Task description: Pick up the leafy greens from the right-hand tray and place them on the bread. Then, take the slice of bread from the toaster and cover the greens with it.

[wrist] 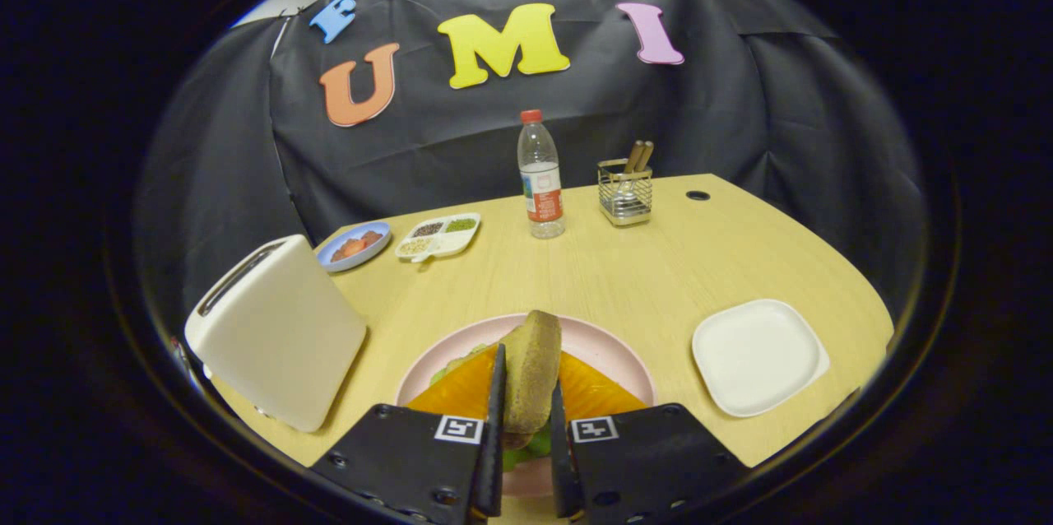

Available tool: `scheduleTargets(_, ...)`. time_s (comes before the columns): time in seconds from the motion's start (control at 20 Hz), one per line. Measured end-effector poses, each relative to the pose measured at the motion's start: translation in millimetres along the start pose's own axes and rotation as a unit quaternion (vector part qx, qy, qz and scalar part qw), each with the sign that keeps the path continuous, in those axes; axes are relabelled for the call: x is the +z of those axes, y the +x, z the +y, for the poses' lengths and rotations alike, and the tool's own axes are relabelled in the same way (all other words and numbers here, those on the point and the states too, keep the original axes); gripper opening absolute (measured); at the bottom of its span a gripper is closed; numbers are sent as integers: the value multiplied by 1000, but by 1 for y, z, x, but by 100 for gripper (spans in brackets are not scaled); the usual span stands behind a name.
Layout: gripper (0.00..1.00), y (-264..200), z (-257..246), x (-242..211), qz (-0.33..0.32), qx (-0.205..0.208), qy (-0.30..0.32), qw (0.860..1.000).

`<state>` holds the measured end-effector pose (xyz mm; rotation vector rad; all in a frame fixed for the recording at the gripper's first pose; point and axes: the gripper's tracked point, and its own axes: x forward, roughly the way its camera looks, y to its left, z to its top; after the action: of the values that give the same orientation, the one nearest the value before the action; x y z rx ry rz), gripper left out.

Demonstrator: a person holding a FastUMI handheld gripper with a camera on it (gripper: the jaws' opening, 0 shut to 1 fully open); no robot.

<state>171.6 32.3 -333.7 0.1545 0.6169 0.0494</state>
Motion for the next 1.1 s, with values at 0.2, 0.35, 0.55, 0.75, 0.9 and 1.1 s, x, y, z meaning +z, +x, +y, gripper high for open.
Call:
scheduleTargets(0.2,37,5,-8,-12,8,-7,-4,1000)
scheduleTargets(0.35,47,2,-12,-10,2,-20,-13,1000)
scheduleTargets(0.55,61,-2,-14,-5,-4,-33,-28,999)
scheduleTargets(0.75,91,-9,-14,0,-7,-35,-43,998)
scheduleTargets(0.9,95,-29,-11,18,-40,-39,-50,997)
scheduleTargets(1.1,94,-75,0,58,-99,-41,-70,992)
